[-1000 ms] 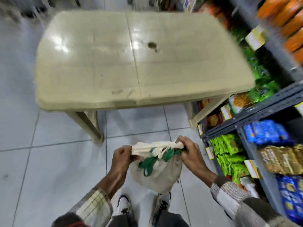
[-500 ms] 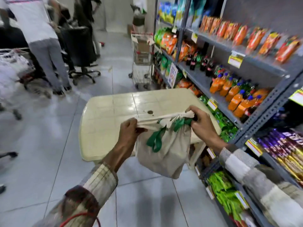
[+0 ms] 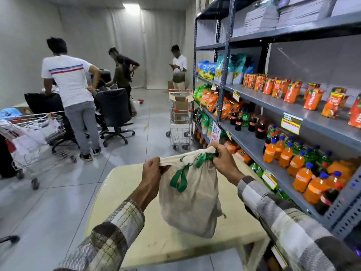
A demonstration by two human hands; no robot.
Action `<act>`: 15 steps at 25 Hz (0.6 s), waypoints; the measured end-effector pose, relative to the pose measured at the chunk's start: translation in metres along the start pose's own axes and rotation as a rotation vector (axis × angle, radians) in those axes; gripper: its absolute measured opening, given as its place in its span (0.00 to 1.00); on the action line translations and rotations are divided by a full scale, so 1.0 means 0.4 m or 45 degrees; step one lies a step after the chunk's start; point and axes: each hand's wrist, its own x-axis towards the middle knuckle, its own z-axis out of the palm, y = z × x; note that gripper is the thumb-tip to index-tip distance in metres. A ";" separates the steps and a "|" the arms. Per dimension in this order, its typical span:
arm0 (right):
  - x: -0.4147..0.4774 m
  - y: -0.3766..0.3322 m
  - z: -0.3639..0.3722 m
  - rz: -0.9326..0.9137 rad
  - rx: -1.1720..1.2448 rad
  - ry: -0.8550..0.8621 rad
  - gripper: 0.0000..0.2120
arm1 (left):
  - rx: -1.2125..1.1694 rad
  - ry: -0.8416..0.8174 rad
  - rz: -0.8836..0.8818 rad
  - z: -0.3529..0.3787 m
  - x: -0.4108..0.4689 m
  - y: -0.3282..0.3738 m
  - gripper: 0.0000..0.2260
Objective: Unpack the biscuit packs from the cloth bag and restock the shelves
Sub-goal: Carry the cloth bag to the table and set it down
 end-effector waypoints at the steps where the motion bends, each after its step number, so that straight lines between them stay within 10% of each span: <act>1: 0.049 0.036 0.005 -0.019 0.008 -0.023 0.16 | -0.017 0.040 -0.002 0.024 0.046 -0.013 0.16; 15: 0.243 0.430 0.147 -0.008 -0.113 -0.362 0.21 | 0.164 0.292 -0.182 0.016 0.328 -0.369 0.12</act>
